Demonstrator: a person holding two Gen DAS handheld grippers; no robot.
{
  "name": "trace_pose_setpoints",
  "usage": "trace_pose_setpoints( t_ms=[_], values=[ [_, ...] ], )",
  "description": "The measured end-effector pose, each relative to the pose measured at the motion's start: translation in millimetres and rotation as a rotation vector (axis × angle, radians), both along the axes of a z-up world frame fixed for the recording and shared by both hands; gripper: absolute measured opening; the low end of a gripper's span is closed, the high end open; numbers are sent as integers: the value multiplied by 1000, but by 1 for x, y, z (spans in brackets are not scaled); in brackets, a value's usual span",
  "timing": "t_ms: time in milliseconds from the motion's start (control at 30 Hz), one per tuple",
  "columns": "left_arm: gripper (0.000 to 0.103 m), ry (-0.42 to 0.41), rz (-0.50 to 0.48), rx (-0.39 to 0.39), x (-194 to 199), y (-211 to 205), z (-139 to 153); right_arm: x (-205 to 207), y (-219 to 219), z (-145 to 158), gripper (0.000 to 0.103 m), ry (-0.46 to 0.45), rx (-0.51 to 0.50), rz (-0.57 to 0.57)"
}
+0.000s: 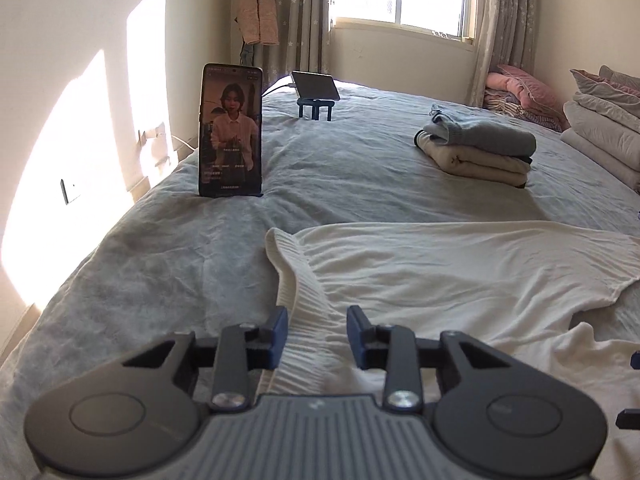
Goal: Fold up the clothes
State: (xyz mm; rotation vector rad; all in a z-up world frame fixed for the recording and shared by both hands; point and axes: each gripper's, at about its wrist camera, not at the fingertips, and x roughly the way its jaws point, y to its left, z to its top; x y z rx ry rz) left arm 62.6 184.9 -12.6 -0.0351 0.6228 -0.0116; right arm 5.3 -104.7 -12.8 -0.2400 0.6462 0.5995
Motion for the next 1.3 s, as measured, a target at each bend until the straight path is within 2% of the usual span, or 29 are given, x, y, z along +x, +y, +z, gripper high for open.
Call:
trace_pose_setpoints(
  t_ms=[100, 200, 300, 433, 567, 667, 767, 867, 933, 1033, 1133, 1233, 1300],
  values=[
    [20, 1, 11, -4, 4, 3, -4, 4, 1, -5, 66, 9, -3, 3],
    [0, -13, 23, -13, 2, 6, -4, 8, -2, -10, 66, 20, 15, -7],
    [0, -70, 44, -5, -4, 8, 0, 11, -6, -10, 67, 31, 43, -19],
    [0, 1, 94, 73, 7, 4, -9, 11, -6, -9, 67, 26, 48, -23],
    [1, 12, 118, 113, 5, -1, -3, 8, -7, -5, 67, 12, 44, -18],
    [2, -22, 137, 95, -3, -2, 7, 10, -8, -1, 67, 2, 49, -17],
    [6, -76, 115, 63, -11, -6, 18, 14, -7, 2, 67, -3, 53, -20],
    [11, -123, 32, 18, -14, -17, 24, 18, -5, 3, 67, -8, 57, -21],
    [17, -108, -34, 1, -9, -25, 19, 22, -2, 4, 67, -13, 62, -18],
    [25, -78, -79, 74, -2, -38, 4, 26, 2, 4, 67, -21, 68, -14],
    [26, -25, -51, 130, 2, -34, -12, 28, 4, 1, 67, -13, 74, -15],
    [26, -23, -21, 38, 0, -13, -11, 28, 1, -3, 67, -5, 70, -22],
    [27, -34, 38, 26, -4, -3, -6, 27, -3, -6, 67, 0, 70, -31]
  ],
)
